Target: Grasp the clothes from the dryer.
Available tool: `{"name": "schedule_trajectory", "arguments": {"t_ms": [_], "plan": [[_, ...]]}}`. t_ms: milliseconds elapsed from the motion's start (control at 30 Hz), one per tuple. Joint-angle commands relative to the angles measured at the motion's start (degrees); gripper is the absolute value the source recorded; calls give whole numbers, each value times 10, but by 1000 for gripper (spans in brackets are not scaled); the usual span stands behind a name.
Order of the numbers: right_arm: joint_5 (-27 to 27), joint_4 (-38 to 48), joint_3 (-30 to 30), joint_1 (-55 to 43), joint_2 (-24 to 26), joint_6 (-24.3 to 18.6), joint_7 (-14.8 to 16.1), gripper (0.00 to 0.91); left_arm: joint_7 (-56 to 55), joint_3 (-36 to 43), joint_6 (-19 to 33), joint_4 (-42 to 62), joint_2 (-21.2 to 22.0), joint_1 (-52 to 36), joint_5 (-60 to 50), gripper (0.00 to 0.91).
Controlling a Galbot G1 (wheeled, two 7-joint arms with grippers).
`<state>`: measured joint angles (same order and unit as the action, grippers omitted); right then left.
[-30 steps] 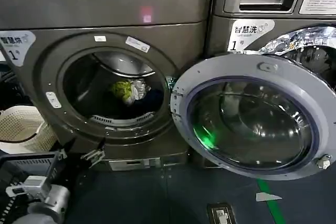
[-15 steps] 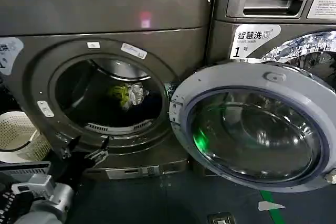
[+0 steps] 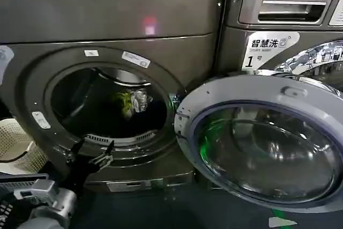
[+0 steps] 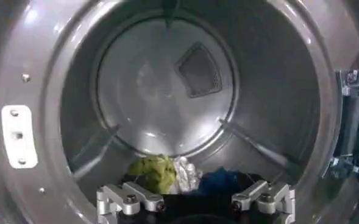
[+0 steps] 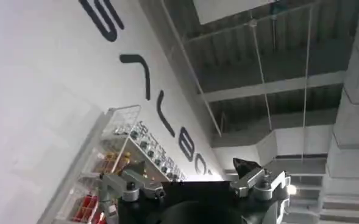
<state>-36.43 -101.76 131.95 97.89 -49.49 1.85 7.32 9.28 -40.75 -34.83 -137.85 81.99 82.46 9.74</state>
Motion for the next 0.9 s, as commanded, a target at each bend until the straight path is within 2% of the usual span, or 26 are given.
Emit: {"name": "schedule_trajectory", "arguments": {"t_ms": [33, 200, 367, 633, 900], "plan": [[0, -4, 0, 3, -1, -2, -1, 907, 6, -10, 10, 21, -17, -30, 25, 907], [-3, -31, -4, 10, -15, -1, -2, 907, -1, 8, 32, 91, -44, -107, 48, 907], [-1, -20, 6, 19, 7, -2, -2, 907, -15, 44, 58, 205, -64, -221, 67, 907], [-2, -27, 2, 14, 10, -1, -2, 907, -41, 103, 93, 372, -64, -373, 65, 907], [-1, -27, 2, 8, 14, 0, -1, 907, -59, 170, 129, 536, -53, -486, 58, 907]]}}
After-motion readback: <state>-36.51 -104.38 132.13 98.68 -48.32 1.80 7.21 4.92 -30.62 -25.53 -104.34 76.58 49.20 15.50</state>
